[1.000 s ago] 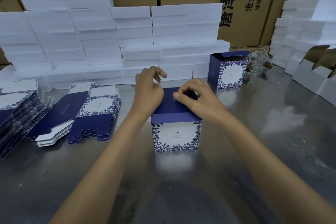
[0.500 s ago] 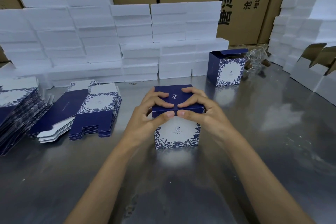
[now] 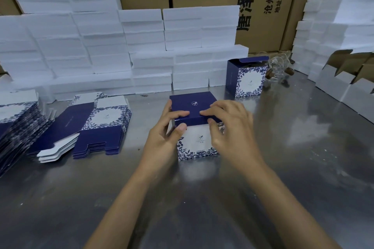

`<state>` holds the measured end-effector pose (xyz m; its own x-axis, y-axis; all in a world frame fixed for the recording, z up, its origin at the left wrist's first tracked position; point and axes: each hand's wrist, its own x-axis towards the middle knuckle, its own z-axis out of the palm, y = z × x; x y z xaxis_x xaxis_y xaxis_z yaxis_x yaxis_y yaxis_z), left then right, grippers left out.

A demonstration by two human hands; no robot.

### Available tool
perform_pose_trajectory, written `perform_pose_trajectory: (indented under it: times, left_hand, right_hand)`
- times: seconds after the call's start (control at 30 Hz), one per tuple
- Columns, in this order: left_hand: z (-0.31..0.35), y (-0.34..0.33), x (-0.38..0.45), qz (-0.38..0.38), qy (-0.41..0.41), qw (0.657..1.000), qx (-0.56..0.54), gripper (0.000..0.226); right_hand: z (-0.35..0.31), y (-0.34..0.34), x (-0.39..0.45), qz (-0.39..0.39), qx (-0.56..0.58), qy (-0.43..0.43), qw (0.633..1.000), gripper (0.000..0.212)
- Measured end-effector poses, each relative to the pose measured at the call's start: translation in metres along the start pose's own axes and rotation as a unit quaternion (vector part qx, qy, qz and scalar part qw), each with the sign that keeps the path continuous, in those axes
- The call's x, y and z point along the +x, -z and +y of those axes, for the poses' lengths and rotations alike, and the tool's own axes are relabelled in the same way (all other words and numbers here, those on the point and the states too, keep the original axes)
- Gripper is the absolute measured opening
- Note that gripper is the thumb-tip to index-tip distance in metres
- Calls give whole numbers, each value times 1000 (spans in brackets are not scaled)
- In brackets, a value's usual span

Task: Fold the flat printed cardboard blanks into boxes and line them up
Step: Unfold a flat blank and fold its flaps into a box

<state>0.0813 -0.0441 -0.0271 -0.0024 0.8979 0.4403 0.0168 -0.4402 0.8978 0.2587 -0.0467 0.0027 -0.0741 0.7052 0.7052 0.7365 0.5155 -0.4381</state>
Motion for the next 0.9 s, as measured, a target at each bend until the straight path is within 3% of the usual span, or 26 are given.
perform_pose_trajectory:
  times: [0.13,0.33,0.53,0.67,0.9]
  left_hand:
    - [-15,-38,5,0,-37,997,65,52]
    - [-27,-87,38,-39,-5,995,87,63]
    - [-40,-141,88,-91,18,981,171,53]
    - [-50,-174,124,-113,23,975,192,49]
    - [-69,-208,171,-110,6,972,208,50]
  right_hand:
    - [1,-10,-15,21,-204,66,977,43]
    - [44,-11,-7,27,-294,30,955,48]
    - [114,-7,24,40,-294,-13,955,49]
    - [157,-6,43,27,-264,-49,963,61]
    - [208,-19,79,42,-211,-70,974,68]
